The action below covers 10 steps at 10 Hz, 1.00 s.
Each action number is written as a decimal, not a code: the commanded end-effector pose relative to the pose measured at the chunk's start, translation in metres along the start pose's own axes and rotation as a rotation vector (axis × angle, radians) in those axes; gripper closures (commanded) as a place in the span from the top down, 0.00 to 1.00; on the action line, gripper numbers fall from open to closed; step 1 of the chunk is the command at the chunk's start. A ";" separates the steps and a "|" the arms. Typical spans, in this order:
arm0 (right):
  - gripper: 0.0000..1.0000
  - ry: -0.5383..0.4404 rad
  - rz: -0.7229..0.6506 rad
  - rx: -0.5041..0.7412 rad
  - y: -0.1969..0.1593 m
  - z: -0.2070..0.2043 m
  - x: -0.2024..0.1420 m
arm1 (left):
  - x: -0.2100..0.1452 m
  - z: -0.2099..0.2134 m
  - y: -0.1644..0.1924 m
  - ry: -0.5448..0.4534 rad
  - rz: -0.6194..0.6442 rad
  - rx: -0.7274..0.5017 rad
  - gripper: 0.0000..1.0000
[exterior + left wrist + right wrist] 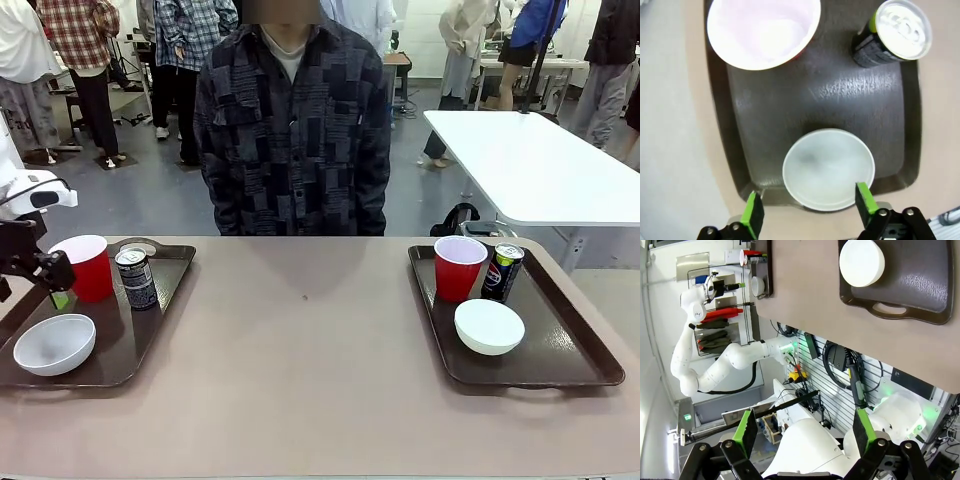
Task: Prepare tableware on both trays.
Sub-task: Pick up a Picnic Bowl from the table and place it on a Handle tray.
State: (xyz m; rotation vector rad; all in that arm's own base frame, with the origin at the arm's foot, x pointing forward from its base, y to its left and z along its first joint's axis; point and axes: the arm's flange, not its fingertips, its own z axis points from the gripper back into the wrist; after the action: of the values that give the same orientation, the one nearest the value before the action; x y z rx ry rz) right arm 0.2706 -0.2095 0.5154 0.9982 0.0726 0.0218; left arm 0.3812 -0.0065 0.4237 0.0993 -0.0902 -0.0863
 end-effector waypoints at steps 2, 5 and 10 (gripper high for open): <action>1.00 0.007 0.003 0.006 0.002 0.001 -0.001 | -0.024 0.023 -0.005 -0.049 -0.038 -0.087 1.00; 1.00 0.007 0.003 0.006 0.002 0.001 -0.001 | -0.040 0.041 -0.010 -0.080 0.006 -0.084 1.00; 1.00 0.007 0.003 0.006 0.002 0.001 -0.001 | -0.016 0.042 -0.012 -0.072 -0.016 -0.065 1.00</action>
State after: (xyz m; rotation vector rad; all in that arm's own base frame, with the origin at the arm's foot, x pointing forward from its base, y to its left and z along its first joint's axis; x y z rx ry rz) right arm 0.2706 -0.2094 0.5155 0.9981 0.0728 0.0222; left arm 0.3578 -0.0211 0.4636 0.0274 -0.1491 -0.1061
